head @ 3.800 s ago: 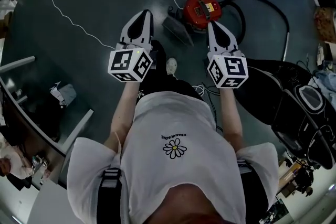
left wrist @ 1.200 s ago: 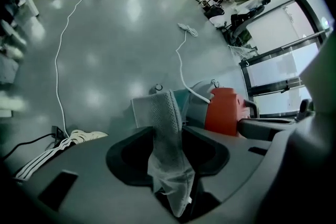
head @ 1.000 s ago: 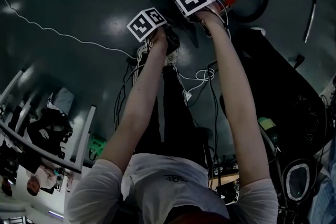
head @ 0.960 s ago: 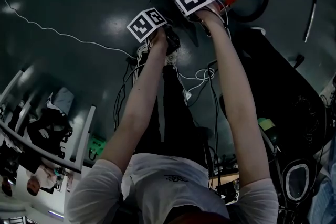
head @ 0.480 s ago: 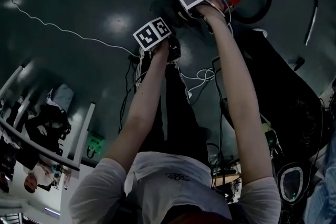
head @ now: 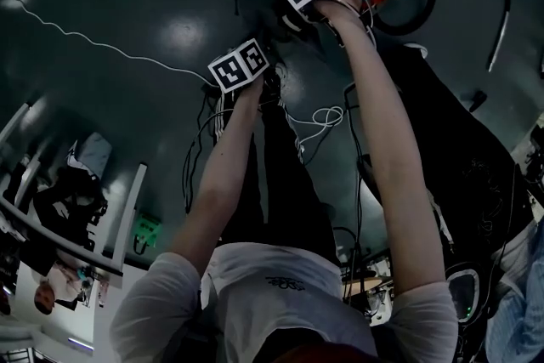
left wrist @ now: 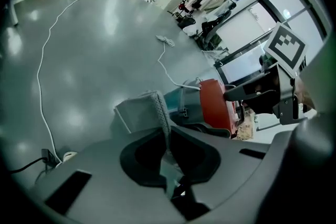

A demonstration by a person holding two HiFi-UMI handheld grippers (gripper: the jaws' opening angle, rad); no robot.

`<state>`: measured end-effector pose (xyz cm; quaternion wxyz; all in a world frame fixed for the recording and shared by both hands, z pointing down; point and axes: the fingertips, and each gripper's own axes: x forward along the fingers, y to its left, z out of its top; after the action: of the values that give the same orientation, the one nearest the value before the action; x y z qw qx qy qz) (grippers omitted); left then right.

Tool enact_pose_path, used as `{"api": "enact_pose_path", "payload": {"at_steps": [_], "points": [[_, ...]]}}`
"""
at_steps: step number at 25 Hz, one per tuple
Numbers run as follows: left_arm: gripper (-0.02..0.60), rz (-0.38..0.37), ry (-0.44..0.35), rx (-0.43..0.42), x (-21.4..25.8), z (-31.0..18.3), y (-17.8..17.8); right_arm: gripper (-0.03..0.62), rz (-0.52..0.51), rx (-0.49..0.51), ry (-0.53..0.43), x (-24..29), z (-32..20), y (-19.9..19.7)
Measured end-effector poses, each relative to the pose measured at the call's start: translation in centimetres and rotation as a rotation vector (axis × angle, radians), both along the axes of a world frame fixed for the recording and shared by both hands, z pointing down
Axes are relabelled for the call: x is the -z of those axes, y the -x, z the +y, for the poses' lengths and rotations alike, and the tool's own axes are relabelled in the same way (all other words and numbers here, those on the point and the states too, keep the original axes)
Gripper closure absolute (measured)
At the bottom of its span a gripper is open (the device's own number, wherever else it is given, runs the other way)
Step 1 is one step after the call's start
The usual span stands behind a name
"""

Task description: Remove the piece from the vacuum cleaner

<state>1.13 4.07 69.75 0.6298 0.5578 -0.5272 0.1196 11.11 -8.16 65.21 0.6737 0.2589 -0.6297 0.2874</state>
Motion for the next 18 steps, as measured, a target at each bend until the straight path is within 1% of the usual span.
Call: {"api": "enact_pose_path", "payload": {"at_steps": [3,5,8,11,12,15,18], "points": [[0.554,0.019,-0.003,0.039,-0.1,0.1,0.5,0.58,-0.034,-0.001,0.0,-1.1,0.1,1.0],[0.554,0.038,-0.006,0.064,-0.3,0.4,0.2,0.58,-0.026,0.017,-0.004,-1.5,0.1,0.8],[0.555,0.045,-0.009,0.055,-0.5,0.6,-0.2,0.58,-0.02,0.015,-0.013,-1.8,-0.1,0.2],[0.554,0.08,0.005,0.097,-0.6,1.5,0.1,0.58,-0.026,0.01,-0.039,-1.8,-0.2,0.1],[0.554,0.079,0.002,0.097,-0.6,1.9,0.2,0.58,-0.021,0.016,-0.052,-1.7,-0.1,0.2],[0.554,0.038,-0.027,0.031,-0.4,2.2,0.5,0.58,-0.01,0.027,-0.089,-1.4,0.0,0.4],[0.554,0.019,-0.065,-0.052,-0.8,2.4,0.7,0.58,-0.025,0.028,-0.104,-1.1,0.3,0.5]]}}
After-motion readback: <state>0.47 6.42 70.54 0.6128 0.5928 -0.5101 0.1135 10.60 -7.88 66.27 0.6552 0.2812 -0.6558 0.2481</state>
